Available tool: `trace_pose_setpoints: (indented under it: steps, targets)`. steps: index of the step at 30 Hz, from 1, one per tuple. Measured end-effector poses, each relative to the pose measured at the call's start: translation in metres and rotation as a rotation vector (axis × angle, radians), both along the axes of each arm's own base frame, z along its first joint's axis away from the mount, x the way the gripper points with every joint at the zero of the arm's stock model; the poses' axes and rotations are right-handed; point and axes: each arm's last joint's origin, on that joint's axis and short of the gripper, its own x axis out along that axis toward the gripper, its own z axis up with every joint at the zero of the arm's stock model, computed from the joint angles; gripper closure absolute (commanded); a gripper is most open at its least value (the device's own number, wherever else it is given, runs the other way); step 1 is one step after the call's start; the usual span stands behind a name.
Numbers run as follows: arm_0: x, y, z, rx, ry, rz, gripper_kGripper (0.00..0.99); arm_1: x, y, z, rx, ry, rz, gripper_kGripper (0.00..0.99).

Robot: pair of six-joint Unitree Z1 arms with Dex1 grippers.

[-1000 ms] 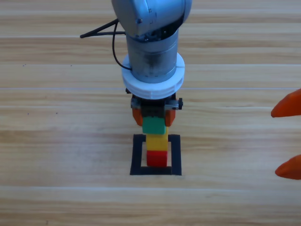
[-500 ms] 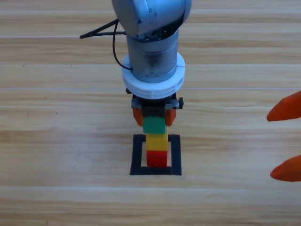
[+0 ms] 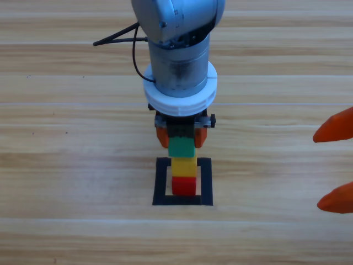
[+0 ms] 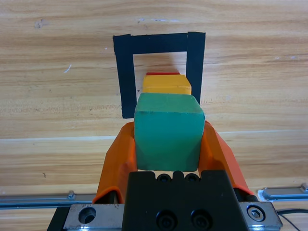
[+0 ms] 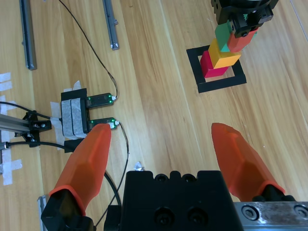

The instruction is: Stack the blocks in the rectangular block: red at the bottom, yellow in the middle, green on top

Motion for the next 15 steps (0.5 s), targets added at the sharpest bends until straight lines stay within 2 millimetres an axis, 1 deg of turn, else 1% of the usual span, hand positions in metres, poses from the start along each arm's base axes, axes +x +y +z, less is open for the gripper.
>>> trace_pose_setpoints:
  steps: [15]
  targets:
    - [0.0003, -0.0003, -0.0010, -0.002, -0.002, 0.000, 0.990, 0.0000, 0.0000, 0.0000, 0.000, 0.000, 0.000, 0.067]
